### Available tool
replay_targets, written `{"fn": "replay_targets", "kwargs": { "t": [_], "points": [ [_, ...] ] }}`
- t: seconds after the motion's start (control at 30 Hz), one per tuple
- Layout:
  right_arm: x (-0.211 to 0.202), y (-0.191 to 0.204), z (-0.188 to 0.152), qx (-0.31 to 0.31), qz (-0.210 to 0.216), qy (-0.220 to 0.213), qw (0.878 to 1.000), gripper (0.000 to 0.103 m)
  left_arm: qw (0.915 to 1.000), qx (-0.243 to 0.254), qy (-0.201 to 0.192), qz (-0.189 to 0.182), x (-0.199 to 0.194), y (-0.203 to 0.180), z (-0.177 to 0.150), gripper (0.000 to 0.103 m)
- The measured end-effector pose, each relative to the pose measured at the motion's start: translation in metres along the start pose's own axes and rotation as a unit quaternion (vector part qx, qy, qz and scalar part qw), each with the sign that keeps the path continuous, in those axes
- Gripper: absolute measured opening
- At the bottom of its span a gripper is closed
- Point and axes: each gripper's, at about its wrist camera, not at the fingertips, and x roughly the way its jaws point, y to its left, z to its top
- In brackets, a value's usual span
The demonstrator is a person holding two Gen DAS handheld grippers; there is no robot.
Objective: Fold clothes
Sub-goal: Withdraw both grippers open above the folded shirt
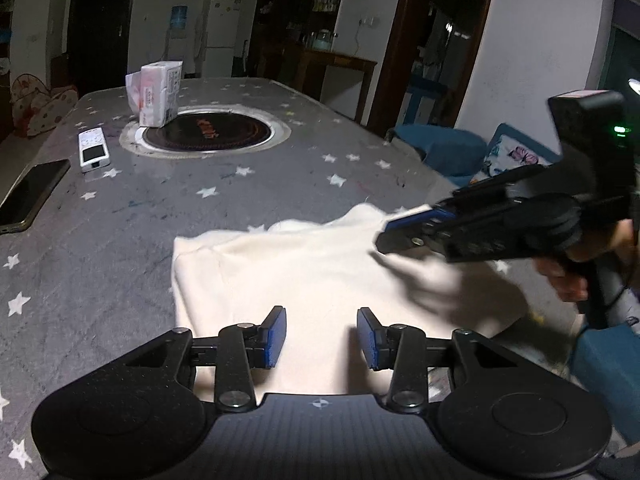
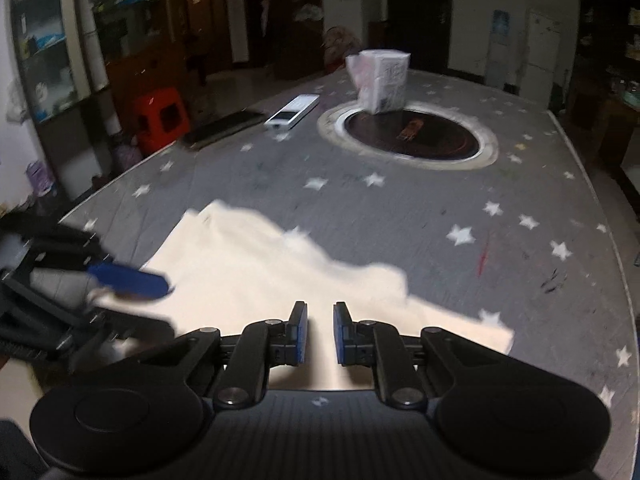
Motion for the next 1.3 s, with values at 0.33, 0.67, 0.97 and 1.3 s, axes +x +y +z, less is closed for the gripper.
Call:
{"fn": "replay_targets", "kwargs": {
  "t": [0.33,0.67,0.97,1.3],
  "points": [
    [0.018,0.0,0.015,0.012,-0.009,0.011,1.0,0.012,0.9998,0.012,0.01,-0.011,0.01,-0.006,-0.003,0.048],
    [0.05,0.034,0.035,-0.033,0.031,0.021,0.999,0.012,0.9999,-0.006,0.011,-0.004,0.007,0.005,-0.005,0.049],
    [0.065,0.046,0.046,-0.047,0.04,0.031,0.998,0.013,0.9996,-0.018,0.015,-0.015,0.008,0.013,-0.005,0.052],
    [0.072,0.056,0.054,-0.053,0.061,0.029,0.996,0.013,0.9997,-0.017,0.017,-0.011,0.008,0.012,-0.005,0.053]
  ]
}}
